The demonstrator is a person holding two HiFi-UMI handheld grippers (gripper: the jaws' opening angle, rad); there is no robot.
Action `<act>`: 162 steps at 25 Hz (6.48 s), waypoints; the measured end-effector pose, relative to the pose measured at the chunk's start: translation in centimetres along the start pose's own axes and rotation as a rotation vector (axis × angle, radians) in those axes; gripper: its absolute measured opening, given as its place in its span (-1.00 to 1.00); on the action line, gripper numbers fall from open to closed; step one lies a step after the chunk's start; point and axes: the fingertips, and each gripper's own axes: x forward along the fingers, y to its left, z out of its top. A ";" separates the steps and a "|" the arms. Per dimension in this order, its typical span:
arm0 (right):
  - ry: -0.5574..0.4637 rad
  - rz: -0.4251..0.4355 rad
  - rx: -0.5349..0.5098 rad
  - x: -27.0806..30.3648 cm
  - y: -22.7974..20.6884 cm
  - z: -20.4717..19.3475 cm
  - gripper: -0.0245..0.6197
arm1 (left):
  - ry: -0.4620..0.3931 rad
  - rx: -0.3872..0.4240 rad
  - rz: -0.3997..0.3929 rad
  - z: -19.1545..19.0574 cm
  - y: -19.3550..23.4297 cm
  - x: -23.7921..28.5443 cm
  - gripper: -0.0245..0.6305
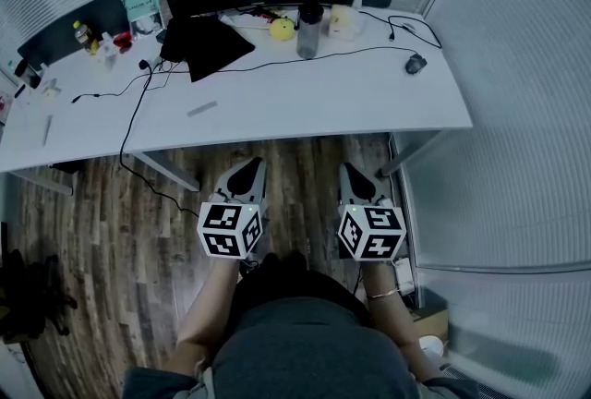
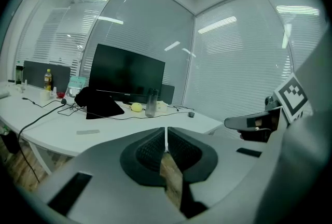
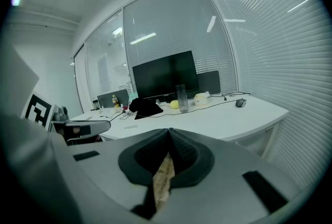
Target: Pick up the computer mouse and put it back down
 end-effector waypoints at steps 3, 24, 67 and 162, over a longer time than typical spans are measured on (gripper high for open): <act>-0.013 -0.002 0.017 -0.6 -0.7 0.2 -0.90 | 0.006 0.006 -0.005 -0.2 -0.6 0.2 -0.83; -0.036 -0.115 0.158 -1.8 -8.6 0.6 -0.47 | 0.040 0.087 -0.157 1.1 -6.7 7.7 -0.83; 0.017 -0.565 0.279 18.0 -27.7 9.1 -0.10 | 0.235 0.175 -0.564 5.7 -7.0 37.1 -0.83; 0.206 -0.576 0.220 27.7 -42.5 7.8 0.07 | 0.341 0.155 -0.486 4.2 -12.8 48.2 -0.83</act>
